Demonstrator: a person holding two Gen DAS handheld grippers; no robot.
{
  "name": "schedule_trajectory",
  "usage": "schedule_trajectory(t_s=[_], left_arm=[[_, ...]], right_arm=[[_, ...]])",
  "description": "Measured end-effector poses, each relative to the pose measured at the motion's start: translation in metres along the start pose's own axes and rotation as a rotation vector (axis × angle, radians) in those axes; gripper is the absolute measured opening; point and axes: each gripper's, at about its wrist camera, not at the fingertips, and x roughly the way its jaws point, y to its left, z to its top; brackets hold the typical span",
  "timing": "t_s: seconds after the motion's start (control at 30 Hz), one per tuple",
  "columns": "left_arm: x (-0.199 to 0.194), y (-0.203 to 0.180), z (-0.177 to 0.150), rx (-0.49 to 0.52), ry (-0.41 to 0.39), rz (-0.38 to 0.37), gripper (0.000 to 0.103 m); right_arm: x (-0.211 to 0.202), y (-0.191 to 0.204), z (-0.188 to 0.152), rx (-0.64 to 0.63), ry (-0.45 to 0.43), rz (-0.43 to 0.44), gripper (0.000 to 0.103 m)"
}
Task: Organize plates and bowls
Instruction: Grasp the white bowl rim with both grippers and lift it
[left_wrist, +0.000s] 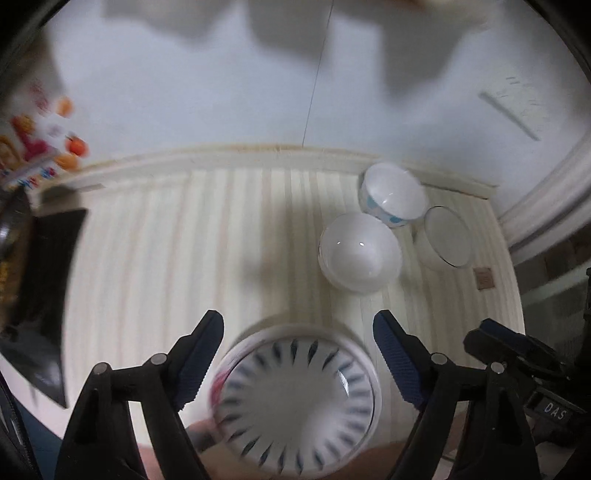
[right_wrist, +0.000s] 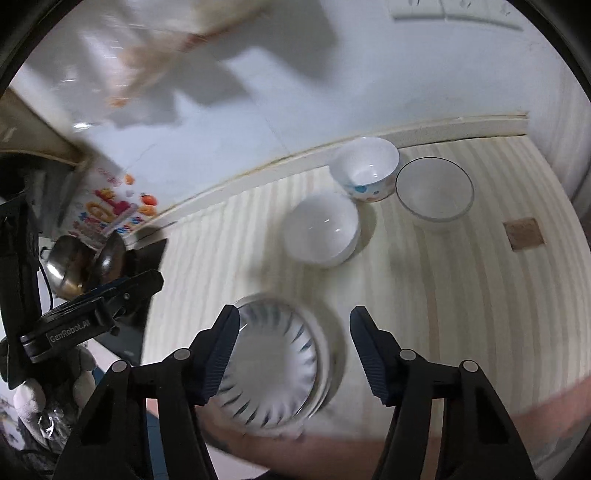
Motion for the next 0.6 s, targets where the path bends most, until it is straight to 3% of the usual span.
schedule_trajectory(t_s=[0.2,0.33,0.4,0.47,0.6], left_arm=[[0.092,-0.002,0.039,-0.039,0.143,-0.014,0.068],[0.133,-0.009,0.057,-0.039,0.207,-0.044,0.053],[0.15,-0.011,0.062,-0.038,0.236,-0.057,0.037],[0.159,-0.014,0.062,-0.03,0.255,-0.059,0.031],[0.157,-0.025,0.054,0.009,0.258,-0.051,0.027]], right_arm=[[0.1,-0.049,0.06,0.029,0.133,-0.004,0.063],[0.154,-0.068,0.083,0.034,0.198,0.013,0.055],[0.173,-0.071,0.088,0.035,0.221,0.013,0.046],[0.196,-0.076,0.092,0.035,0.257,0.017,0.027],[0.216,-0.08,0.095,0.023,0.269,0.011,0.02]])
